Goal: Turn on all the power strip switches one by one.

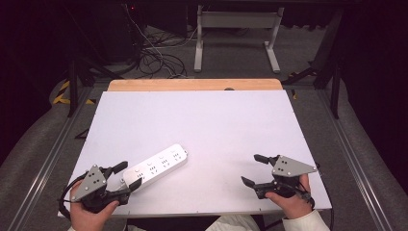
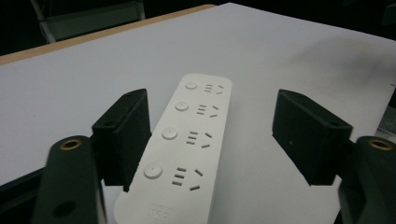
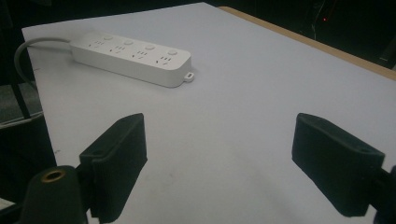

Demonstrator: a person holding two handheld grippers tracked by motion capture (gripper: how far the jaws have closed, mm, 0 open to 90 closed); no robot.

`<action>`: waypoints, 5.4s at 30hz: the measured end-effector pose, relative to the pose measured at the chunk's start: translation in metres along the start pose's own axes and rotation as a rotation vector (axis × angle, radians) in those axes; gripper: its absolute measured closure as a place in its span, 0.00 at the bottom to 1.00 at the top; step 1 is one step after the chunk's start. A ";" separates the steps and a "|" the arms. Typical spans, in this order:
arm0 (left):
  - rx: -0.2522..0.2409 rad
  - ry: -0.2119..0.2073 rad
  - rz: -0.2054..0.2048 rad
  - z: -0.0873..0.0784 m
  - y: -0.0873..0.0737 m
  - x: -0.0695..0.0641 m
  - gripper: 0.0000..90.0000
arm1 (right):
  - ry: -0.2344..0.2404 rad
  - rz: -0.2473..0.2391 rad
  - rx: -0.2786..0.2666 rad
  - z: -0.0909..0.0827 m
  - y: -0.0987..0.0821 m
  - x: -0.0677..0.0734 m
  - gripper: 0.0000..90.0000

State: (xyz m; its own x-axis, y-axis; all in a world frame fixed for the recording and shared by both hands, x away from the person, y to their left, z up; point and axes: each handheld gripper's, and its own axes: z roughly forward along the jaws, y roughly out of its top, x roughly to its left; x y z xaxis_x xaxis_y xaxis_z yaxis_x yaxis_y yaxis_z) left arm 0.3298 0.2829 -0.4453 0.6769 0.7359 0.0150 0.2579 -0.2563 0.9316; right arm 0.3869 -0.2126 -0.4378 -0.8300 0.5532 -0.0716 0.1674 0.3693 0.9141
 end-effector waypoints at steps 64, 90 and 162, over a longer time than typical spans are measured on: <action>0.293 -0.056 -0.064 0.021 0.032 0.034 1.00 | 0.055 -0.007 0.045 0.011 -0.005 0.004 0.24; 0.473 -0.040 -0.091 0.049 0.020 0.048 1.00 | 0.064 -0.004 0.049 0.011 -0.006 0.003 0.24; 0.331 0.059 -0.084 0.035 0.026 0.047 1.00 | 0.057 -0.006 0.045 0.006 -0.007 0.001 0.25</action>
State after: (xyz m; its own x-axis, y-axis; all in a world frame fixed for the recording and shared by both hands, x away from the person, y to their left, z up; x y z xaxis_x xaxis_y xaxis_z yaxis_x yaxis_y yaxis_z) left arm 0.3924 0.2884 -0.4335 0.6054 0.7954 -0.0272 0.5274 -0.3754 0.7622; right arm 0.3881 -0.2098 -0.4468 -0.8598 0.5078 -0.0534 0.1847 0.4068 0.8946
